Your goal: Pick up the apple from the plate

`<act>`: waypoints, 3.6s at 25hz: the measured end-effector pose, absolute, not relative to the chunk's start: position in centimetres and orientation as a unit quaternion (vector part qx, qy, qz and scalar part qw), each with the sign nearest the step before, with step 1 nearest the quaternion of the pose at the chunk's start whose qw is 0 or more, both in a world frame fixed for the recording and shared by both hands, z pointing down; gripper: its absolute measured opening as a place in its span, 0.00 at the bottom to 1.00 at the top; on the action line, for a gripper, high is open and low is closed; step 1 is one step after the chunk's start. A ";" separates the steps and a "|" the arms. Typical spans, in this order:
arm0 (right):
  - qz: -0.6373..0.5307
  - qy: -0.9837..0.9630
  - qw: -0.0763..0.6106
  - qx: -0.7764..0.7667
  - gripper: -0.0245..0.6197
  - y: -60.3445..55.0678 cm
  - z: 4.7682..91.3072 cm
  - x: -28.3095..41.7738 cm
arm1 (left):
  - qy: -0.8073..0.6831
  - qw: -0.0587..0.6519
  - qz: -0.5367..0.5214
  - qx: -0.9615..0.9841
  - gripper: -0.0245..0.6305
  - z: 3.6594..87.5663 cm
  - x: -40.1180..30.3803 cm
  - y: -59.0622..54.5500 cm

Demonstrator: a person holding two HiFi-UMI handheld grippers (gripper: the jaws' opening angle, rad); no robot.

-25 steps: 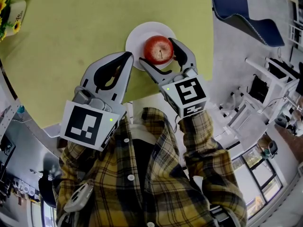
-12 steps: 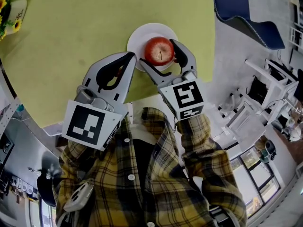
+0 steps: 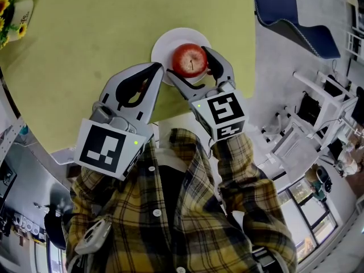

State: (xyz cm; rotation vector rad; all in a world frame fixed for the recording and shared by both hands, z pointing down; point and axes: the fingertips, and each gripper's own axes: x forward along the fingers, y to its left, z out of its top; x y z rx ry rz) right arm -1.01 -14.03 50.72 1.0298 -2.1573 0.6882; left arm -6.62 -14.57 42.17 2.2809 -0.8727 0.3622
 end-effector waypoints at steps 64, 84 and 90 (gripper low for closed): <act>0.143 -0.919 0.197 0.310 0.65 -13.5 26.6 -6.5 | -0.464 0.207 0.028 0.861 0.05 23.3 -12.7 -14.0; 0.152 -0.913 0.204 0.318 0.65 -12.9 27.5 -6.3 | -0.460 0.212 0.035 0.861 0.05 24.1 -13.0 -13.5; 0.156 -0.913 0.210 0.313 0.65 -12.4 27.6 -5.8 | -0.443 0.213 0.046 0.870 0.05 24.2 -12.1 -13.3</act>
